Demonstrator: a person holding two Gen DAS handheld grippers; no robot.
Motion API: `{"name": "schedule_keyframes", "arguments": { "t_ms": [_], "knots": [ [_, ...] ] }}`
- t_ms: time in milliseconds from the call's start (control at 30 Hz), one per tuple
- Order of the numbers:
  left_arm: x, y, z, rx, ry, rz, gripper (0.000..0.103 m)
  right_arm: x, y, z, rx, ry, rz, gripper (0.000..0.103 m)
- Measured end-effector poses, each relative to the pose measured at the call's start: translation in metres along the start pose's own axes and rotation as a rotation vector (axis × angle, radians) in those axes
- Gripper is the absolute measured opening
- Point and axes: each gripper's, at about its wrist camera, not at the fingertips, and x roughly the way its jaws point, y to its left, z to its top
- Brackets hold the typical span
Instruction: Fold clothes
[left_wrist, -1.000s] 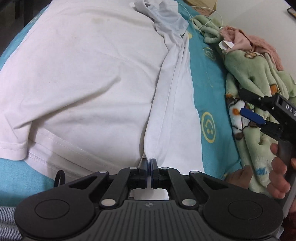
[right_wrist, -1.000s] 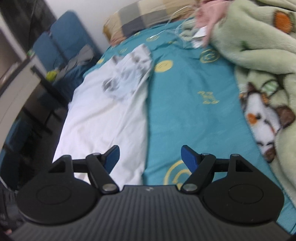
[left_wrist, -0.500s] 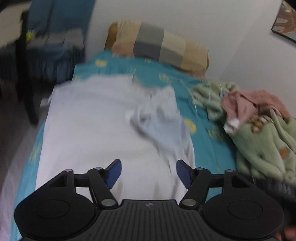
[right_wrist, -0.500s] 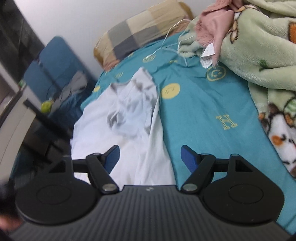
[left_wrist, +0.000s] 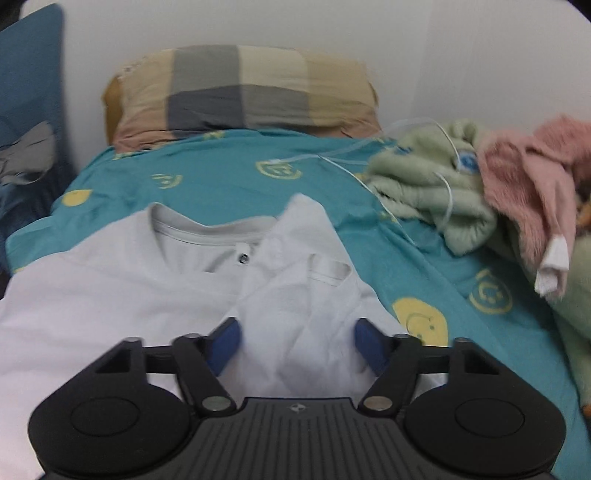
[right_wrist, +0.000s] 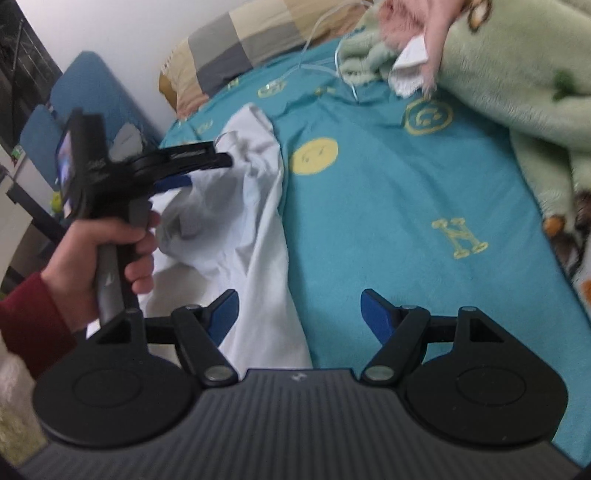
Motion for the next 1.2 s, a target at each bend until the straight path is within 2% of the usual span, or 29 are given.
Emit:
{"name": "schedule_keyframes", "arguments": {
  "t_ms": [33,67,133,267,333,400,467,633,700,767,833,867,933,1033,1200],
  "knots": [
    [-0.002,0.002,-0.004,-0.002,0.008,-0.001,0.008,0.001,-0.001,0.000,0.007,0.006,-0.003,0.074],
    [-0.004,0.003,-0.004,-0.017,0.004,0.008,0.007,0.000,-0.003,-0.001,0.017,0.010,-0.004,0.074],
    [-0.026,0.014,-0.001,-0.079,-0.058,-0.014,0.005,-0.003,-0.006,-0.001,0.031,0.005,-0.004,0.074],
    [-0.080,0.053,0.016,-0.317,-0.172,-0.072,0.004,-0.010,-0.005,-0.003,0.030,-0.006,-0.006,0.074],
    [-0.098,0.074,0.024,-0.386,-0.217,-0.055,0.004,-0.013,-0.004,-0.004,0.027,-0.001,0.006,0.074],
    [-0.107,0.094,0.028,-0.451,-0.231,-0.001,0.004,-0.014,-0.001,-0.006,0.014,0.001,0.009,0.074],
    [-0.107,0.111,0.029,-0.507,-0.209,0.093,0.004,-0.015,0.001,-0.006,0.002,0.006,0.011,0.074],
    [-0.075,0.147,0.014,-0.546,-0.105,0.321,0.004,-0.011,0.004,-0.007,-0.014,0.029,0.013,0.074],
    [-0.059,0.164,0.001,-0.603,-0.053,0.352,0.004,-0.009,0.005,-0.007,-0.020,0.037,0.015,0.074],
    [-0.048,0.174,-0.012,-0.648,-0.024,0.337,0.006,-0.006,0.005,-0.008,-0.026,0.045,0.017,0.074],
    [-0.047,0.178,-0.020,-0.654,-0.010,0.318,0.019,0.000,0.006,-0.008,-0.038,0.057,0.013,0.074],
    [-0.049,0.178,-0.023,-0.644,-0.003,0.308,0.021,0.002,0.007,-0.008,-0.041,0.062,0.015,0.074],
    [-0.058,0.175,-0.027,-0.620,0.006,0.285,0.033,0.006,0.008,-0.007,-0.043,0.072,0.024,0.074],
    [-0.098,0.158,-0.036,-0.566,-0.006,0.230,0.045,0.005,0.012,-0.006,-0.064,0.056,0.036,0.074],
    [-0.188,0.122,-0.069,-0.499,-0.021,0.163,0.058,-0.006,0.017,-0.007,-0.090,0.030,0.058,0.074]
  ]
}}
